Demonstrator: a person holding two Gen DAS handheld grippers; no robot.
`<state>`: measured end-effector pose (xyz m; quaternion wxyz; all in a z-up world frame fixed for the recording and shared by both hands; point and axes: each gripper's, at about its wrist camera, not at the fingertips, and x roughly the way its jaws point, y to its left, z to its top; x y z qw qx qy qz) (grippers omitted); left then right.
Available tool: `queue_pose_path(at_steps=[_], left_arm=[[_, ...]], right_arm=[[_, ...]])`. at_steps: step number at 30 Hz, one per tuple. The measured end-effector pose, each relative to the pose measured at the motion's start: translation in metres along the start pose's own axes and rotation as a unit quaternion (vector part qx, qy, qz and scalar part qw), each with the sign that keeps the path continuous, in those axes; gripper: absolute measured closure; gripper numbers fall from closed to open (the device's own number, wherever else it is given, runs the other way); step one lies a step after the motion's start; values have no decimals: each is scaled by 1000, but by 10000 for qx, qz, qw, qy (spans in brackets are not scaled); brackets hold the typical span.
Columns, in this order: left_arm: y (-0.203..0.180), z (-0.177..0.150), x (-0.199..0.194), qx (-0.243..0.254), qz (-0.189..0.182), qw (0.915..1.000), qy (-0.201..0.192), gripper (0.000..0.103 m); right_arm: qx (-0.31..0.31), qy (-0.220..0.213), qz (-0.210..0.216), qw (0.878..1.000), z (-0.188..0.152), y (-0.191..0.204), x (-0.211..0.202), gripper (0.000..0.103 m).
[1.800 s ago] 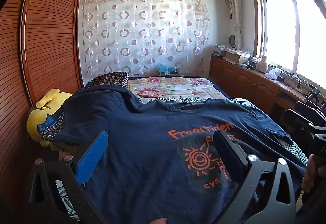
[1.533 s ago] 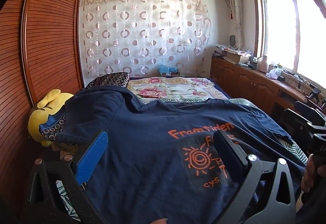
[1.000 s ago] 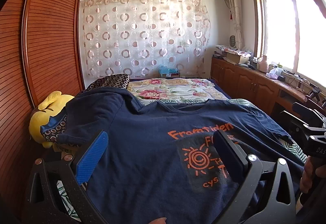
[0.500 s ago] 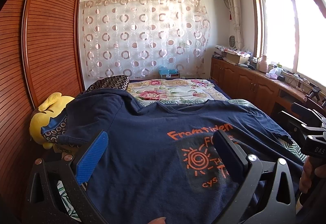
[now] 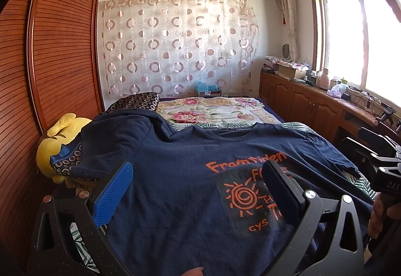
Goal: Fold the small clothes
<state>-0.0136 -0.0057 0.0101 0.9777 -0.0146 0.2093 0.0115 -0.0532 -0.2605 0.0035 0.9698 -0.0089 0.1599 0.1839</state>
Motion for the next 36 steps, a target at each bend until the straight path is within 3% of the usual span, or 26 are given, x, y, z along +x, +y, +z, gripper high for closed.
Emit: queue_pose_path(at_steps=[36], left_arm=[[-3, 3, -3, 0, -42, 10000, 31, 0]], right_arm=[[26, 27, 26, 10000, -2, 0, 0, 0]])
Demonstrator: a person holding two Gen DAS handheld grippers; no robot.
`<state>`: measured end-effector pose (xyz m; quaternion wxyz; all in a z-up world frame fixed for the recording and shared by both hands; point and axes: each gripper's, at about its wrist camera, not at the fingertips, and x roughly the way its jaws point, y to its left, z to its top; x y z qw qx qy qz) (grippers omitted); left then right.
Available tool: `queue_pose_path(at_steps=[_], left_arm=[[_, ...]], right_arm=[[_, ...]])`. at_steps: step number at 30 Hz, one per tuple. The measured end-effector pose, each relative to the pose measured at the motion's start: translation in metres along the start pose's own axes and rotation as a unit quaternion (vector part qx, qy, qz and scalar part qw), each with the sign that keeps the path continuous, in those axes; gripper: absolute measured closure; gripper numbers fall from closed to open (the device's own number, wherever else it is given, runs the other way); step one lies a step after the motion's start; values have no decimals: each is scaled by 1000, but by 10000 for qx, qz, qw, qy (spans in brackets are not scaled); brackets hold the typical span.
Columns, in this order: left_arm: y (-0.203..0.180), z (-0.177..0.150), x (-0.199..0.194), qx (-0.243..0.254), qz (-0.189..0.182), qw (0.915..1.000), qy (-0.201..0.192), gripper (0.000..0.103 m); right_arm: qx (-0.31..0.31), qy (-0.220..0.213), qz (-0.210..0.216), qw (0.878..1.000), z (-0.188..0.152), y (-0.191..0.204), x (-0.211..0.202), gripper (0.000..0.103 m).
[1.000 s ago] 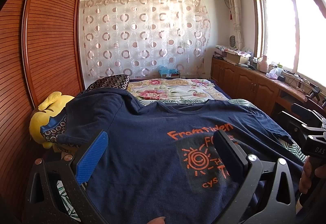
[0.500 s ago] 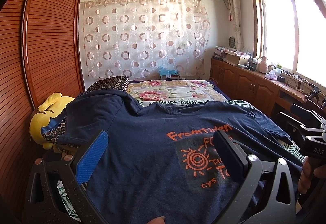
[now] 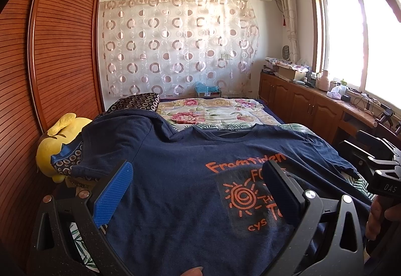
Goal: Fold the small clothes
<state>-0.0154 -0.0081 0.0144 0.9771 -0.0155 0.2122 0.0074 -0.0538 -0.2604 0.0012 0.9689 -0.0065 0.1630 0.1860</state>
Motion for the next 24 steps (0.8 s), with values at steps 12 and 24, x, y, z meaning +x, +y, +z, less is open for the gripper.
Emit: queue_pose_path(at_steps=[12, 24], left_arm=[[25, -9, 14, -60, 183, 9996, 191, 0], [79, -17, 34, -87, 539, 9972, 520, 0]], right_arm=[[-7, 262, 326, 9991, -3, 4, 14, 0], [-156, 740, 695, 9947, 1, 13, 45, 0]])
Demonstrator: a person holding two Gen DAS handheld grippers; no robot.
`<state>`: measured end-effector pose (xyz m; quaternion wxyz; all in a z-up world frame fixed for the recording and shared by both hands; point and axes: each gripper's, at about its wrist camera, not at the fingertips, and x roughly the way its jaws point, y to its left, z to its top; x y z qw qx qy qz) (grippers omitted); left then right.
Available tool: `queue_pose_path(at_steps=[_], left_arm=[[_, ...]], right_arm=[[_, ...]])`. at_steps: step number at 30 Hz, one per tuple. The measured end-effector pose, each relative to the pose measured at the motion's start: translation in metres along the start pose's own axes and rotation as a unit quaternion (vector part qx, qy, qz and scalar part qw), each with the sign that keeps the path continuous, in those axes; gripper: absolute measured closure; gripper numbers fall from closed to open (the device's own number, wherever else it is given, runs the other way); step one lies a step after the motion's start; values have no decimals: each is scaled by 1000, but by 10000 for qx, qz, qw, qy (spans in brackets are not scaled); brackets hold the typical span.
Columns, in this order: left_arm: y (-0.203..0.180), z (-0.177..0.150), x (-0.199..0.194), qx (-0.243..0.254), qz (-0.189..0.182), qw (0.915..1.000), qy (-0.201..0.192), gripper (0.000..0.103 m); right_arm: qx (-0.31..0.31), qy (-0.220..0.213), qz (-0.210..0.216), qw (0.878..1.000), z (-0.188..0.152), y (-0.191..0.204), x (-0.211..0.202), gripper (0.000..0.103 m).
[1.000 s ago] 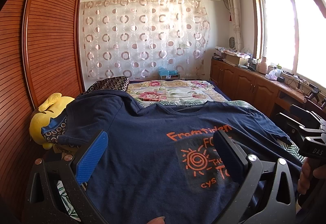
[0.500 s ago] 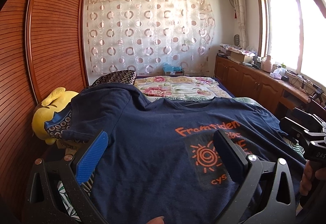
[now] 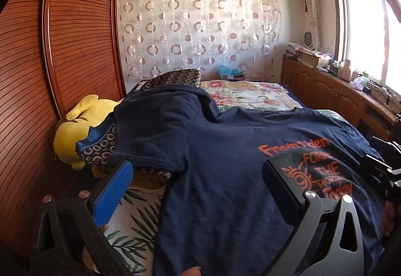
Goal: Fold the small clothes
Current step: 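Reach the left gripper to the shirt edge lying over the patterned cloth and grasp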
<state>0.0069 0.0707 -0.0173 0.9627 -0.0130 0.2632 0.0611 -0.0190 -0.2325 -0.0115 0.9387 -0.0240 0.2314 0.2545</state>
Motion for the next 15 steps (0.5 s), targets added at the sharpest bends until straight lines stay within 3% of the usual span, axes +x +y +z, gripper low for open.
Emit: queue_pose_path(at_steps=[15], left_arm=[[70, 16, 34, -63, 188, 9993, 312, 0]], right_arm=[[-296, 317, 351, 9984, 16, -2, 32, 0]])
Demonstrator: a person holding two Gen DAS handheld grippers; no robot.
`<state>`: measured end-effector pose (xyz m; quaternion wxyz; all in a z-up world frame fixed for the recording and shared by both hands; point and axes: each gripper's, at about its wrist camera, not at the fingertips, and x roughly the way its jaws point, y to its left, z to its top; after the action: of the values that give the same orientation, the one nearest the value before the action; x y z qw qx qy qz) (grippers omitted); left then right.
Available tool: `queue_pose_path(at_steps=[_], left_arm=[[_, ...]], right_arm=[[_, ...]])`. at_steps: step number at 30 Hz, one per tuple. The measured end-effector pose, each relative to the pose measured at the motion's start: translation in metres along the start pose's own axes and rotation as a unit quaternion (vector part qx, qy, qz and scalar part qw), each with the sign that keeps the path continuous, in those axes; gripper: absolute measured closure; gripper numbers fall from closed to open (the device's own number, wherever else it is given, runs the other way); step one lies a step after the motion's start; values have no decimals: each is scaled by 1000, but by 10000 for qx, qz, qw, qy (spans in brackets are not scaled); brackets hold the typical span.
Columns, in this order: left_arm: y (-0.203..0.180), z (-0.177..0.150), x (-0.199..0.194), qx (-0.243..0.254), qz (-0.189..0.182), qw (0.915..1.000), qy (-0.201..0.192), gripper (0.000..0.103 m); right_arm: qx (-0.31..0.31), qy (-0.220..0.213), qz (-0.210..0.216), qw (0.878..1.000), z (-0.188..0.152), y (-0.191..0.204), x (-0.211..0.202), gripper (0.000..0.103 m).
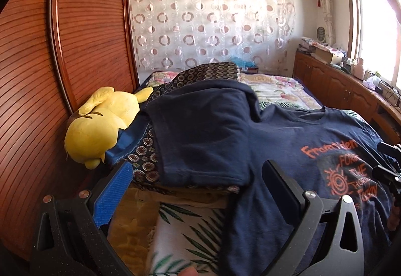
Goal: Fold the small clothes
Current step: 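Reach the left gripper to the shirt edge lying over the patterned cloth and grasp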
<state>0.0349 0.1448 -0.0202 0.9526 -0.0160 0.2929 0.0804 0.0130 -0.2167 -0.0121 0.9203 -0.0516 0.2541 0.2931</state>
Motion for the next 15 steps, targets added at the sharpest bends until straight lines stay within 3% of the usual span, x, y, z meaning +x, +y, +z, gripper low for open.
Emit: queue_pose_path(at_steps=[7, 9, 11, 15], left_arm=[[31, 13, 33, -250, -254, 9991, 210, 0], [34, 15, 42, -254, -259, 9987, 355, 6], [37, 17, 53, -302, -351, 9976, 518, 20], [41, 21, 69, -459, -592, 9944, 749, 39]], right_arm=[[-213, 41, -115, 9997, 2, 0, 7, 0], [-159, 54, -76, 9998, 2, 2, 8, 0], [-115, 59, -27, 9999, 2, 2, 8, 0], [-93, 57, 46, 9999, 2, 4, 8, 0]])
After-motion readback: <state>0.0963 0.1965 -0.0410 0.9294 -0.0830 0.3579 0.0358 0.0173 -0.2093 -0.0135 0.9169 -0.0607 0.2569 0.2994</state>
